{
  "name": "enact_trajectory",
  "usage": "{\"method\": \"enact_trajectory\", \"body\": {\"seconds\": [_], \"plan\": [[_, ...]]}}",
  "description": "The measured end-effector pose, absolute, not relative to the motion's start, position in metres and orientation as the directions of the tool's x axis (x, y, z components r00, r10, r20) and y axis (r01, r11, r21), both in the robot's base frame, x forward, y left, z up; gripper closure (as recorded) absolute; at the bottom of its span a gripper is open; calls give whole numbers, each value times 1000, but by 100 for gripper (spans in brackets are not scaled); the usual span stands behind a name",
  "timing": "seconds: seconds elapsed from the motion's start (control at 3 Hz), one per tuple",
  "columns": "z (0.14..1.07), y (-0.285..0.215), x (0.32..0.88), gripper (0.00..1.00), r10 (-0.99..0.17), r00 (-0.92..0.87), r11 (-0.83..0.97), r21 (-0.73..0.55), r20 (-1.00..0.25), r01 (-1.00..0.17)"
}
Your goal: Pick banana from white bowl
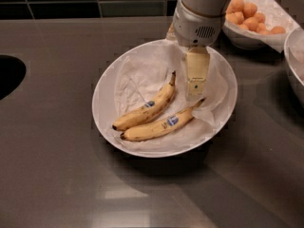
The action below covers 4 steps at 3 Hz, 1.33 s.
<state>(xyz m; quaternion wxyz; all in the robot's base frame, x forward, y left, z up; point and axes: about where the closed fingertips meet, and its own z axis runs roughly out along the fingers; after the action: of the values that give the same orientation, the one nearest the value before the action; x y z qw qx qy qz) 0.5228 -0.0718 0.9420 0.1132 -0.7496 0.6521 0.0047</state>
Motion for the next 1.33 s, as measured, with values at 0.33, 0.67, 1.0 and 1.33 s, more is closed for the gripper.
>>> {"method": "enact_trajectory", "body": {"seconds": [0.33,0.67,1.0,1.33], "plan": [[944,-61,514,10,-972,178,-153,-162,-156,-975],[941,-56,511,20,-968,195,-173,-147,-159,-974],[932,-54,511,27,-965,205,-187,-118,-167,-975],[922,-52,514,32,-962,212,-198,-92,-170,-976]]}}
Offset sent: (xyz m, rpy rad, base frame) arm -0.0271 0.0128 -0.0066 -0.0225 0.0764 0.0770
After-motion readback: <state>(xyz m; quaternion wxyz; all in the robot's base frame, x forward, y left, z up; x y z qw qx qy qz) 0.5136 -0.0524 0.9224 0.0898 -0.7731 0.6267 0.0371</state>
